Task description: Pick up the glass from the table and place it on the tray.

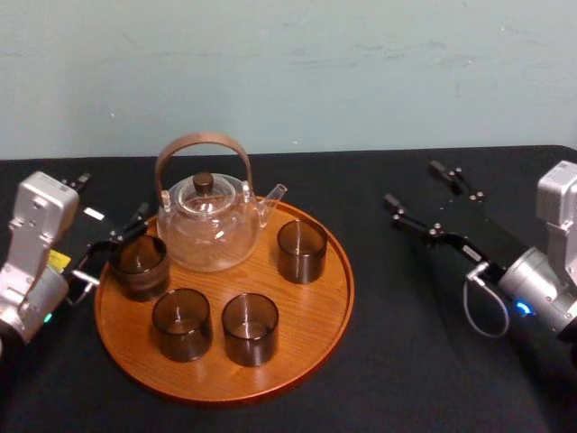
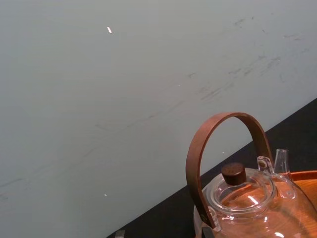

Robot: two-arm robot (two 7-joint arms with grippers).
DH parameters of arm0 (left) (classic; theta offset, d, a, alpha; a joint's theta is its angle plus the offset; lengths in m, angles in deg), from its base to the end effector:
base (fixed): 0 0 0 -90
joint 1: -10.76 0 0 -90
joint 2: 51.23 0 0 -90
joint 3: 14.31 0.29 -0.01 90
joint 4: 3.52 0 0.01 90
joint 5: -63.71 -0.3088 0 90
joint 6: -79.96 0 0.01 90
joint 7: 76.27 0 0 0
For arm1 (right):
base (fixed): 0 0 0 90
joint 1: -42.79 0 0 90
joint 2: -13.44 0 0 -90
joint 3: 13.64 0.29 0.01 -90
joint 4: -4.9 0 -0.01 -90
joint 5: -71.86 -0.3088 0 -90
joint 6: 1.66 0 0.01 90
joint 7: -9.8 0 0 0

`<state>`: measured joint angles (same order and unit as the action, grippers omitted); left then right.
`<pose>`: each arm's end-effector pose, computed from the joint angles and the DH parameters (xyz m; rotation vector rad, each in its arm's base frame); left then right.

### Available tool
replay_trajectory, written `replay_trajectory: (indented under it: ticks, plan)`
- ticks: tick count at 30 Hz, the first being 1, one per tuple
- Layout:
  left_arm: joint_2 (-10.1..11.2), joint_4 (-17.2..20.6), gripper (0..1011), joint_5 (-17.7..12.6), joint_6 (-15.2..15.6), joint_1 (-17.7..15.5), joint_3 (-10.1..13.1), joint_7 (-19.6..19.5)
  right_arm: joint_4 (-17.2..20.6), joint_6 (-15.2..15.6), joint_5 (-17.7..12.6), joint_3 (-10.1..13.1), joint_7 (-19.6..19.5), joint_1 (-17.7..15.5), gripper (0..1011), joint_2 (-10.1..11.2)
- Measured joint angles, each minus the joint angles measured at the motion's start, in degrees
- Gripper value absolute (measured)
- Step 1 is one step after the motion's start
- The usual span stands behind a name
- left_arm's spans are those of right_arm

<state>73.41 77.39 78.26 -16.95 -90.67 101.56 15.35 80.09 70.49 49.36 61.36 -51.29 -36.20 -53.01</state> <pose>0.3581 0.0826 -0.3023 0.3042 -0.2850 1.2478 0.3722 -0.0772 -0.3137 0.0478 -0.1695 -0.9222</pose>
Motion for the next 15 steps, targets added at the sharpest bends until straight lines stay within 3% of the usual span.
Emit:
replay_trajectory:
  ticks: [9, 15]
  plan:
    - [0.00, 0.00, 1001, 0.00, 0.00, 0.00, 0.00, 0.00, -3.58, 1.28, 1.36, 4.10, -4.00, -0.25, 1002, 0.00]
    - [0.00, 0.00, 1001, 0.00, 0.00, 0.00, 0.00, 0.00, -3.74, 1.44, 1.47, 4.20, -4.15, -0.19, 1002, -0.04]
